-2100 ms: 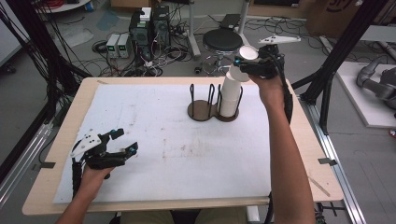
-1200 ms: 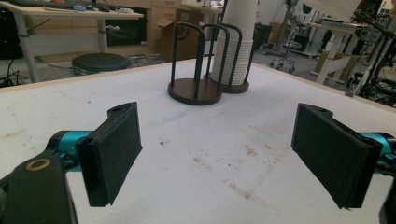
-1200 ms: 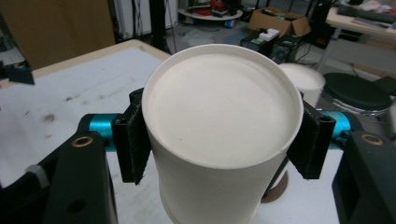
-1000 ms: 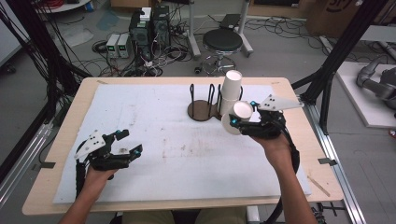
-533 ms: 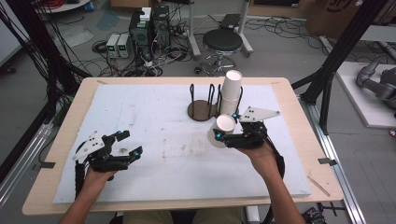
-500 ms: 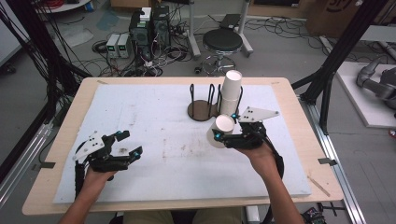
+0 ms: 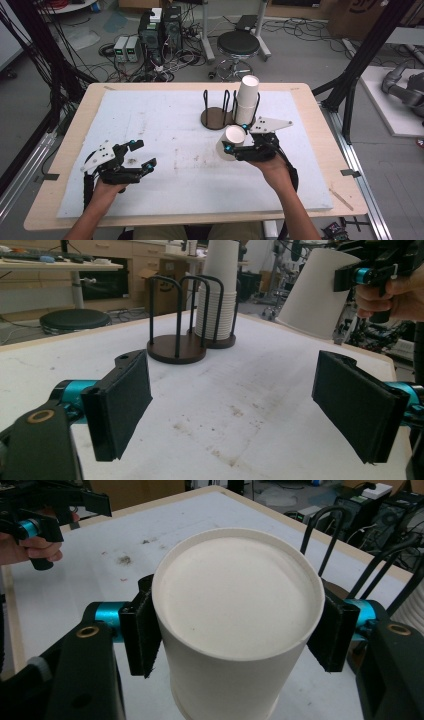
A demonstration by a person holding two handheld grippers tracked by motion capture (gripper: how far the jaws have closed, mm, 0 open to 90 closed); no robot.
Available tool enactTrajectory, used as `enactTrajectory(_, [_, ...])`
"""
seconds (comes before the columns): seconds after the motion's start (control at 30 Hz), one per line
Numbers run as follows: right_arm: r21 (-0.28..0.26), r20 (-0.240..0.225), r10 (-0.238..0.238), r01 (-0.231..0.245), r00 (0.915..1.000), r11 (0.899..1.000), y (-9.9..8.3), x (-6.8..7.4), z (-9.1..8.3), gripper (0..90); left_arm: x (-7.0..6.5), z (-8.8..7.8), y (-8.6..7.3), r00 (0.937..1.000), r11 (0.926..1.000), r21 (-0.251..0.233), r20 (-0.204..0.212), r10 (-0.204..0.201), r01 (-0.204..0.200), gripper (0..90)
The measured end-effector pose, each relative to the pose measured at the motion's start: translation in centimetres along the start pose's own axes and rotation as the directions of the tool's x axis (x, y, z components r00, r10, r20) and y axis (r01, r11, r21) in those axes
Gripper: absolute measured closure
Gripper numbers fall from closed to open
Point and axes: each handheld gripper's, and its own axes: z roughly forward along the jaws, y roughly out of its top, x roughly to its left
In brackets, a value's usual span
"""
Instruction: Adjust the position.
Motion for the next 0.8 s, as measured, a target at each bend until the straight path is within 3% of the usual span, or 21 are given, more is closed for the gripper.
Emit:
enactTrajectory(0.23, [-0.012,-0.028,-0.012,0.011,0.9995,1.000,-0.2,0.8,0.3,33.5,-0.8,0.6,0.1,0.9973,0.9996,0.007,0.069,0.027,-0.028,15.5])
enactTrajectory(0.37, [-0.011,-0.056,-0.022,0.022,0.9982,1.000,-0.1,1.2,0.6,33.4,-1.4,1.1,0.4,0.9928,0.9976,0.011,0.099,0.067,-0.069,15.5])
enactTrajectory(0.7, [-0.028,-0.109,-0.042,0.039,0.9932,0.999,0.3,2.4,1.0,33.4,-2.7,4.2,1.3,0.9788,0.9971,0.042,0.198,0.054,-0.063,15.0])
enactTrajectory(0.8, [-0.026,-0.126,-0.045,0.042,0.9910,0.999,0.2,2.6,1.3,33.4,-3.1,5.1,1.5,0.9720,0.9968,0.044,0.228,0.055,-0.066,14.6])
